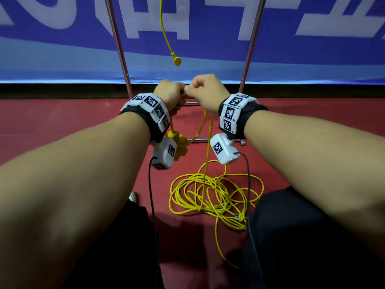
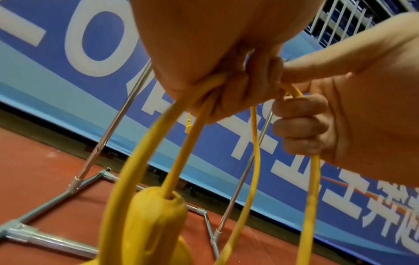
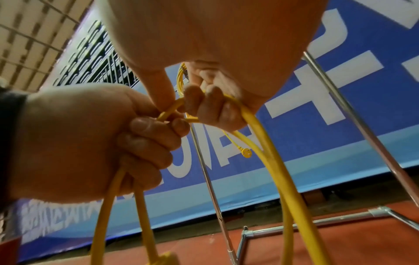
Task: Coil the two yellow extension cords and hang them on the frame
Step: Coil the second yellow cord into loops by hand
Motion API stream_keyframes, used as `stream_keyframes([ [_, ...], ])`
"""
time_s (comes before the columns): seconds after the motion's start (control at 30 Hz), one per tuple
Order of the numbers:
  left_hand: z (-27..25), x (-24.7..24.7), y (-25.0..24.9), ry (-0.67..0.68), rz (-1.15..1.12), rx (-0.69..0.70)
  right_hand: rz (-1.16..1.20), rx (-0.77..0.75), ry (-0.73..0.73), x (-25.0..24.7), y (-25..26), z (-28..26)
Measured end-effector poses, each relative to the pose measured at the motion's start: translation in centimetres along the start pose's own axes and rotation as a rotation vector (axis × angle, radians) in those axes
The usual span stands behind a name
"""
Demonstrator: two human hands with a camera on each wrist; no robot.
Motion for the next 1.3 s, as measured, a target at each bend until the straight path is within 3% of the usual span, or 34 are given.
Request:
stream_keyframes([
  [0.1,0.4,0.1,-1.0,-0.024,0.066,0.060,0.155,0.036,0.050,0.3,-0.8,0.0],
  [0.2,0.9,-0.3,-1.5,-0.063,0.083,0.086,0.213,0.039,0.215,1.3,-0.6,-1.2],
  [0.37,1.5,-2.2,-2.3,-0.119,0.300,0.175,0.067,0.188,0.629,4.8,-3.2,-5.0],
  [0.47,2.0,-3.2,-2.6,-0.145,0.403,0.227,0.063,0.204,0.730,5.4,-4.1,-6.0],
  [0.63,1.7,-3.8,-2.5,-0.177,0.304,0.208,0.089,0.188,0.599,4.3,-5.1,-5.0],
  [0.83,1.4,-3.7,-1.4,-0.170,0.084,0.110,0.000,0.165,0.044,-2.1,-5.8,-1.1],
  [0.97,0.4,-2.8,-0.7,-0.119,0.002,0.045,0.026,0.156,-0.122,-4.6,-5.2,-0.7],
  [1.07,0.0,-1.9,-0.3,-0.041,0.018,0.035,-0.035,0.099,-0.155,-5.2,-3.5,-1.1],
  [1.2,-0.3,-0.7,0.2,0.042,0.033,0.006,-0.324,-0.071,-0.015,-2.7,0.2,-1.8],
  [1.3,-0.4,-0.3,0.2,0.049,0.075,0.010,-0.342,-0.066,-0.005,-1.7,1.0,-1.7],
])
Point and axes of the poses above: each hand's wrist, its own z-axis towards the middle knuckle, its own x-axis out of the palm, y = z × x, the point moved 9 cm from there along z, towards the middle knuckle, and after that the axes turned 14 degrees about -z, right-handed, at the moved point
